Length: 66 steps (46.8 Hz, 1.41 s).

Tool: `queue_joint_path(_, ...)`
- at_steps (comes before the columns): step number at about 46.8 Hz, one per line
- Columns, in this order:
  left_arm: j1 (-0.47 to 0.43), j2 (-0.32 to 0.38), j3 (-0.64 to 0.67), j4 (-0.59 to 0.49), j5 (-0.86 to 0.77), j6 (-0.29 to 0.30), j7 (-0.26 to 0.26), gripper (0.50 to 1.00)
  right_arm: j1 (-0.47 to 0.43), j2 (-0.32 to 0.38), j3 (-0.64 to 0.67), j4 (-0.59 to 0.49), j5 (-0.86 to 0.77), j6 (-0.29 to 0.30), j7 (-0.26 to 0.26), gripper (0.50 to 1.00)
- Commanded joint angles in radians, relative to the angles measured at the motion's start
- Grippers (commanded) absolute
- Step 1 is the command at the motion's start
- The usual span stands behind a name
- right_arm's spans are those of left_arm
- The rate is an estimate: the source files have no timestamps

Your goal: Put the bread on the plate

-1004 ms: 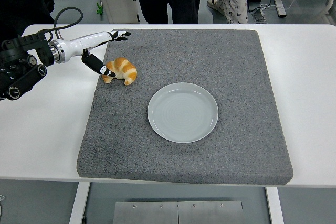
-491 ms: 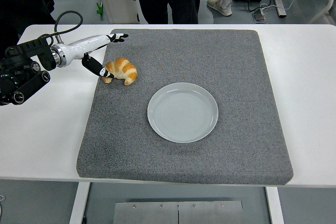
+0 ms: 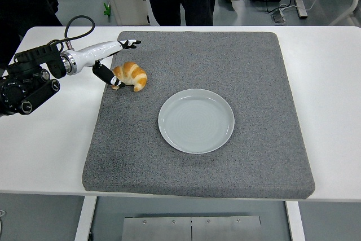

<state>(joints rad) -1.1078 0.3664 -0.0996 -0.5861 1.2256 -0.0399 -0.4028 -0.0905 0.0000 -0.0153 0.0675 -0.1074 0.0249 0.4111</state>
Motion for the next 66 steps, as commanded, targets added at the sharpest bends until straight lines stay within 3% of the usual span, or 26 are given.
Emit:
queue_joint_path(1,-0.001,0.0,0.0,0.0,0.0,0.002,0.004,0.954,0.0,0.0,0.0,0.0,0.0,0.0,0.0,1.0)
queue_joint_path(10,0.0,-0.007,0.0,0.002,0.0,0.035,0.005,0.937,0.0,0.0,0.0,0.0,0.0,0.0,0.0,1.0)
queue_joint_path(27,0.006,-0.02,0.001,0.002,0.002,0.037,0.004,0.924,0.0,0.0,0.0,0.0,0.0,0.0,0.0,1.0)
queue_joint_path(32,0.008,-0.02,0.004,0.002,0.002,0.037,0.002,0.902,0.0,0.0,0.0,0.0,0.0,0.0,0.0,1.0)
queue_joint_path(36,0.008,-0.021,0.032,0.002,0.0,0.044,0.004,0.837,0.0,0.0,0.0,0.0,0.0,0.0,0.0,1.0)
queue_joint_path(39,0.008,-0.021,0.038,0.002,0.0,0.058,0.002,0.819,0.0,0.0,0.0,0.0,0.0,0.0,0.0,1.0)
queue_joint_path(61,0.017,-0.046,0.05,0.002,0.002,0.063,-0.002,0.805,0.0,0.0,0.0,0.0,0.0,0.001,0.0,1.0)
queue_joint_path(66,0.022,-0.052,0.054,0.002,0.002,0.063,-0.002,0.772,0.0,0.0,0.0,0.0,0.0,0.0,0.0,1.0)
